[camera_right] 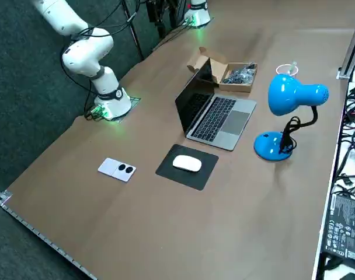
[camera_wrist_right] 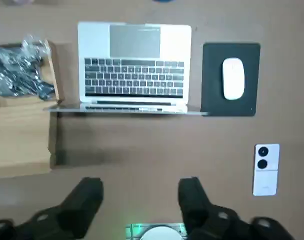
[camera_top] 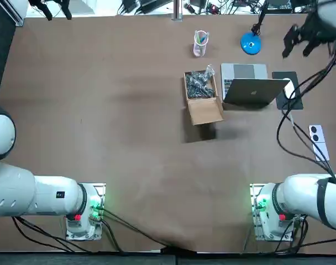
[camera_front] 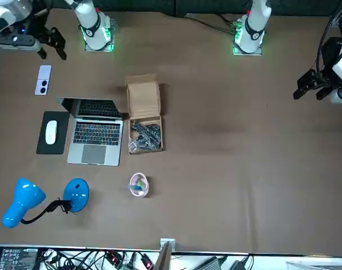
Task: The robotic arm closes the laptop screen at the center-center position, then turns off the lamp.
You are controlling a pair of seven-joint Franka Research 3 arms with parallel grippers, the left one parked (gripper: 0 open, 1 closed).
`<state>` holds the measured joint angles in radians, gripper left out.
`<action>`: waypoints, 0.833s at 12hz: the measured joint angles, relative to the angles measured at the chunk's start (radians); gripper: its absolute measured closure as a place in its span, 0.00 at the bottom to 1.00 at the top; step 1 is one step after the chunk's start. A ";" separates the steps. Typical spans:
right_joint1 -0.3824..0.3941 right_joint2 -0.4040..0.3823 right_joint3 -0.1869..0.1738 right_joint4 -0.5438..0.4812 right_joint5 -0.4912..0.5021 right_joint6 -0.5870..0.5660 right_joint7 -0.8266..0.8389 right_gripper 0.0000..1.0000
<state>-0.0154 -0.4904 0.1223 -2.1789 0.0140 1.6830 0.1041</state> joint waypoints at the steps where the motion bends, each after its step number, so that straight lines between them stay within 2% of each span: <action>1: 0.001 -0.024 0.005 -0.038 0.001 0.009 0.008 0.23; 2: 0.001 -0.040 0.006 -0.066 0.002 0.015 0.012 0.37; 3: 0.001 -0.048 0.005 -0.086 0.002 0.020 0.013 0.37; 4: 0.001 -0.051 0.002 -0.100 0.004 0.022 0.014 0.44; 8: 0.001 -0.051 -0.002 -0.144 0.024 0.029 0.014 0.95; 10: 0.009 -0.050 -0.002 -0.162 0.030 0.042 0.014 0.99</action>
<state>-0.0060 -0.5400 0.1200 -2.3414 0.0440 1.7247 0.1179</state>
